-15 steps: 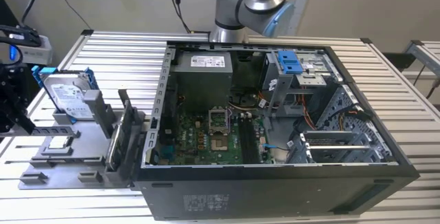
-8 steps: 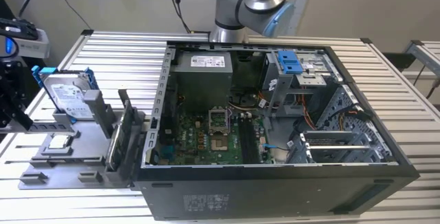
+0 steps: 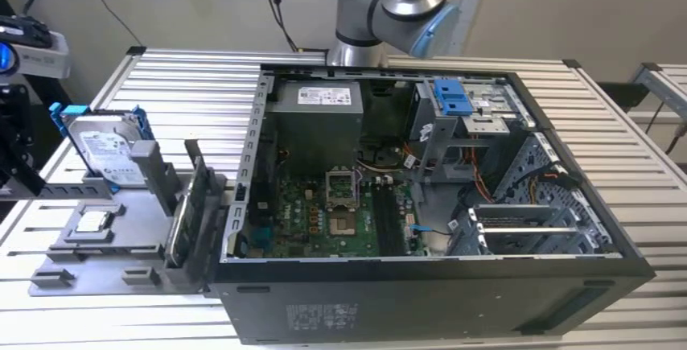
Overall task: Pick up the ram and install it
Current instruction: 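Pick up the ram and move it above insertion slot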
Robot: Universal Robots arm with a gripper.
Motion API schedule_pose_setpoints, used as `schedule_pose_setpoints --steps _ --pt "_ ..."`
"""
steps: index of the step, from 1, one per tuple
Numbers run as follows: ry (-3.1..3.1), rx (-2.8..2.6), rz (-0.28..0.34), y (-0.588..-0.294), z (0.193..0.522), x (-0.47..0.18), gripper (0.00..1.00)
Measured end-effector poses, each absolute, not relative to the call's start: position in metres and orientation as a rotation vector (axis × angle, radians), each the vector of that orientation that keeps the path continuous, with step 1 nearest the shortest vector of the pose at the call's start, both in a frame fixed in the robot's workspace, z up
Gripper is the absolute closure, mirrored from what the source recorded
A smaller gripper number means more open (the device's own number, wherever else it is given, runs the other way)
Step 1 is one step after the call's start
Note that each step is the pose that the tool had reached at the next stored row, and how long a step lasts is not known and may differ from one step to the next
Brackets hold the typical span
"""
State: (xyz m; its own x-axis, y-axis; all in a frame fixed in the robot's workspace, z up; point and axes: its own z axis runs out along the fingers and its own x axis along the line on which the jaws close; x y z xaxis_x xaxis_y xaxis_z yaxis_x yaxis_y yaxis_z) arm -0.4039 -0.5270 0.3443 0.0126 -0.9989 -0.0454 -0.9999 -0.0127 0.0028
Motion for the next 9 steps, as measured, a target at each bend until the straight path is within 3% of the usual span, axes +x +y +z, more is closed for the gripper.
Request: schedule_pose_setpoints --steps 9 --pt "2.186 -2.214 0.053 -0.525 0.361 -0.404 0.86"
